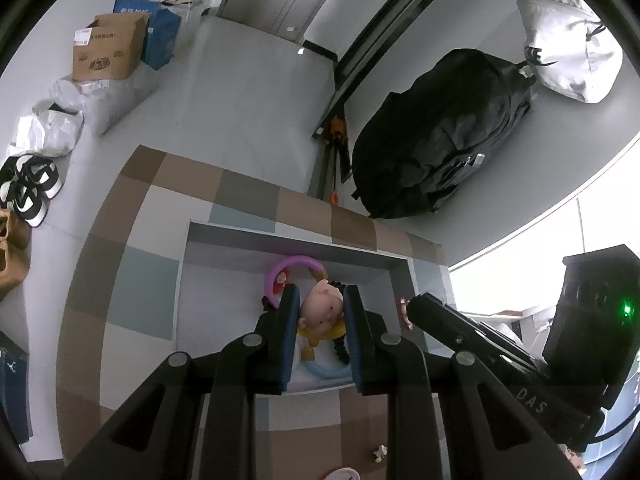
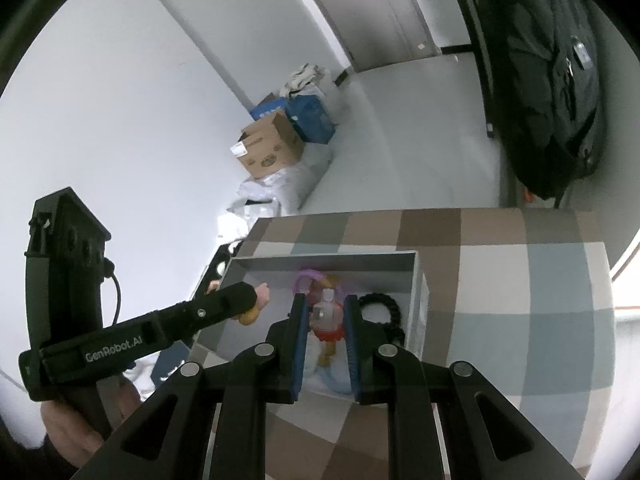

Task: Organize jewelry
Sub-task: 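Carry the pig and bottle into the grey box and open both tools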

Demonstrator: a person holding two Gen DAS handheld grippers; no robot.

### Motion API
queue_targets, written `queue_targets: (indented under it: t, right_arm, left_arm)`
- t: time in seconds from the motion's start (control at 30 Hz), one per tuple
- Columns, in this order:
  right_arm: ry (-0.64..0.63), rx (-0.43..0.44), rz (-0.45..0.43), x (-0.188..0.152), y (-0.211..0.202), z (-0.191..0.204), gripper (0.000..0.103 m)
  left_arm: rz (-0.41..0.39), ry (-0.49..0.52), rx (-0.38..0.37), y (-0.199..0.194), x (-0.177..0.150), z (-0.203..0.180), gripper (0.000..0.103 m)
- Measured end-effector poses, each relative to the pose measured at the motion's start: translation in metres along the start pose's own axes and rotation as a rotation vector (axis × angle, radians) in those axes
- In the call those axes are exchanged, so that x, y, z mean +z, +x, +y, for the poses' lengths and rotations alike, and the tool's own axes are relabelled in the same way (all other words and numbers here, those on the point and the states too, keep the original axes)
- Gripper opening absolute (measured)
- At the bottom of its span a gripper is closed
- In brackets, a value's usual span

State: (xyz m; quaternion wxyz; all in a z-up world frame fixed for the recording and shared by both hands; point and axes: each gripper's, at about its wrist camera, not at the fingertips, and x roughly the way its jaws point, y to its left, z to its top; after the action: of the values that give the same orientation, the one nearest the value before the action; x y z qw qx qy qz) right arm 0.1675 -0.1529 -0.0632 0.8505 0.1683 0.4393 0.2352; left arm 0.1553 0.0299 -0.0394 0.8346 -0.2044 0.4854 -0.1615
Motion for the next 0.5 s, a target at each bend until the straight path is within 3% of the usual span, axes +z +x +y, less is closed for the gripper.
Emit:
queue_targets:
  t: [0.43,0.5]
  right_arm:
    - [0.032,-0.005,0.011,0.0,0.004,-0.001,0.019]
    - [0.04,-0.005,-0.001,0.0,0.003,-0.001,0.019]
  left_arm:
    - [0.023,-0.029,-0.012,0.011,0.002,0.004,0.017]
    - [-0.001,-0.034,0.013,0.009,0.001,0.005,0.018]
